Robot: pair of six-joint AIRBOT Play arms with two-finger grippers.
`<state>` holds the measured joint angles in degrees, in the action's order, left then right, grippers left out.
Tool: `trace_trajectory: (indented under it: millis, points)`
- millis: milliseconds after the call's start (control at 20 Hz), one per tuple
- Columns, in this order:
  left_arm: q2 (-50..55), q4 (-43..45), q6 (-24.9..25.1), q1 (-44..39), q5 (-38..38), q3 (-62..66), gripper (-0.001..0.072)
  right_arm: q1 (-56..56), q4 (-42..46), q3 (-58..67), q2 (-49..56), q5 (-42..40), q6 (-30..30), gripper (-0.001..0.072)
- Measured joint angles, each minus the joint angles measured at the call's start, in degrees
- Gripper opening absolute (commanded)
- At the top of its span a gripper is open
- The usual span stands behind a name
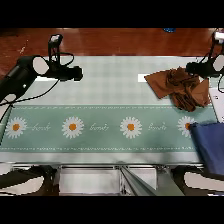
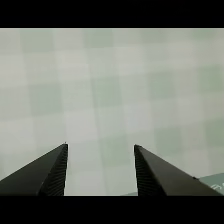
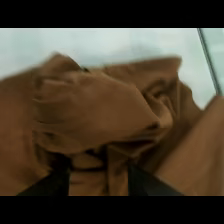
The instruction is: Fold the shirts.
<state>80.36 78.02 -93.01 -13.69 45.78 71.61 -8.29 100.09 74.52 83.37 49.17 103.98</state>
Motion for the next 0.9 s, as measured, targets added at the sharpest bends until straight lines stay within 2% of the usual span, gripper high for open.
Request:
trace_trajectory:
  millis: [150,250,350,400,650,900]
  points:
    - [1.4,0.0,0.0,0.1,0.7,0.0,0.0507,-2.2,-3.0,0.0,6.2,3.3,-1.5,0.0412]
    - [1.5,0.0,0.0,0.4,2.5,0.2,0.0506,-2.9,-4.1,0.0,9.6,4.6,-2.1,0.0384]
    - [0.7,0.0,1.1,1.1,5.6,1.4,0.0507,-3.2,-5.0,0.0,12.0,5.6,-2.4,0.0081]
    - [-0.2,0.0,1.7,1.8,7.5,2.1,0.0507,-3.3,-6.1,0.1,12.7,5.7,-2.9,0.0019]
    - [-11.1,0.1,3.3,7.0,15.3,1.4,0.0507,-3.1,-17.8,3.4,11.8,9.3,-11.3,0.0018]
    - [-28.0,-1.0,3.0,8.6,16.5,-14.6,0.0507,1.8,-25.9,15.3,2.3,9.4,-19.3,0.0018]
